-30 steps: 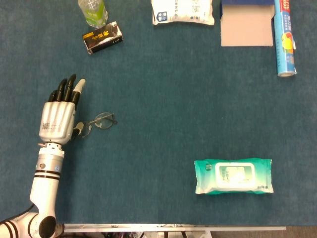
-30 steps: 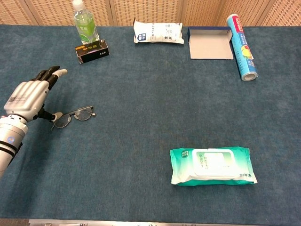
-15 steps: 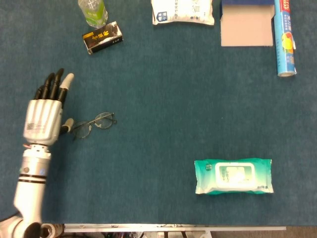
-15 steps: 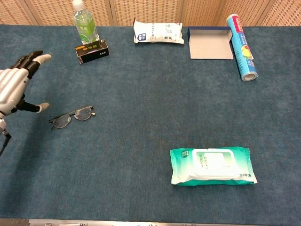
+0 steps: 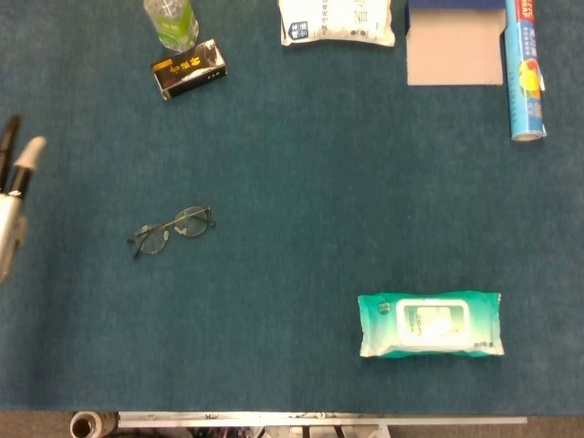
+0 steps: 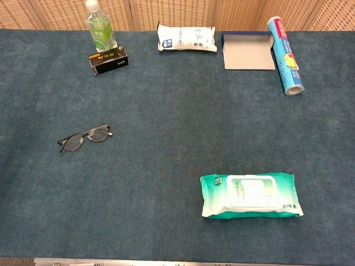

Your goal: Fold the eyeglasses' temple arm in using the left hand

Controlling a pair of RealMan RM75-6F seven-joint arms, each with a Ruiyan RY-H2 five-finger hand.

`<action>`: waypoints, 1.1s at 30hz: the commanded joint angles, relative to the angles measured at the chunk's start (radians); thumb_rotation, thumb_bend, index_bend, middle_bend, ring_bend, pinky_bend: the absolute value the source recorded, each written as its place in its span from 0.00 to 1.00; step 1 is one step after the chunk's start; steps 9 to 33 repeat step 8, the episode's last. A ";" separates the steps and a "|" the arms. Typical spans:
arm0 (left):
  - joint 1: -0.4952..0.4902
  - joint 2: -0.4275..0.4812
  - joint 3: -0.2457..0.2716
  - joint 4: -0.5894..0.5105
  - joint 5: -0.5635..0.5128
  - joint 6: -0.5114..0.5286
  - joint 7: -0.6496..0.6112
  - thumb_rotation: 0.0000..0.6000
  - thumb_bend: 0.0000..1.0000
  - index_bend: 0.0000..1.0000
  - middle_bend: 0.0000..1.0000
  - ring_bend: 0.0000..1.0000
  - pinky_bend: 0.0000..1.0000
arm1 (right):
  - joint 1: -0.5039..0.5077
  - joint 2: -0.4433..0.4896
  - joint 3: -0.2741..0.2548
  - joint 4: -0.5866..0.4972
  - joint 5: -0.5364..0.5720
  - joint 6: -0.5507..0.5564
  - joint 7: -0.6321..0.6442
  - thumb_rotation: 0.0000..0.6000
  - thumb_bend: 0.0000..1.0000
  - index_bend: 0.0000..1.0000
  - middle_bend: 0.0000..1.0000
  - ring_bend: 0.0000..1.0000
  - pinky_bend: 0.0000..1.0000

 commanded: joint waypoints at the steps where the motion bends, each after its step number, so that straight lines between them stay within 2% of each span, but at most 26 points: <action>1: 0.043 0.024 0.010 0.002 -0.005 0.040 -0.058 1.00 0.17 0.18 0.05 0.03 0.19 | 0.003 -0.006 0.000 0.006 0.008 -0.008 -0.009 1.00 0.39 0.63 0.52 0.41 0.44; 8: 0.069 0.036 -0.027 0.047 -0.061 0.054 -0.161 1.00 0.17 0.20 0.08 0.03 0.19 | 0.014 -0.016 0.008 0.026 0.041 -0.038 -0.006 1.00 0.39 0.63 0.52 0.41 0.44; 33: 0.069 0.036 -0.027 0.047 -0.061 0.054 -0.161 1.00 0.17 0.20 0.08 0.03 0.19 | 0.014 -0.016 0.008 0.026 0.041 -0.038 -0.006 1.00 0.39 0.63 0.52 0.41 0.44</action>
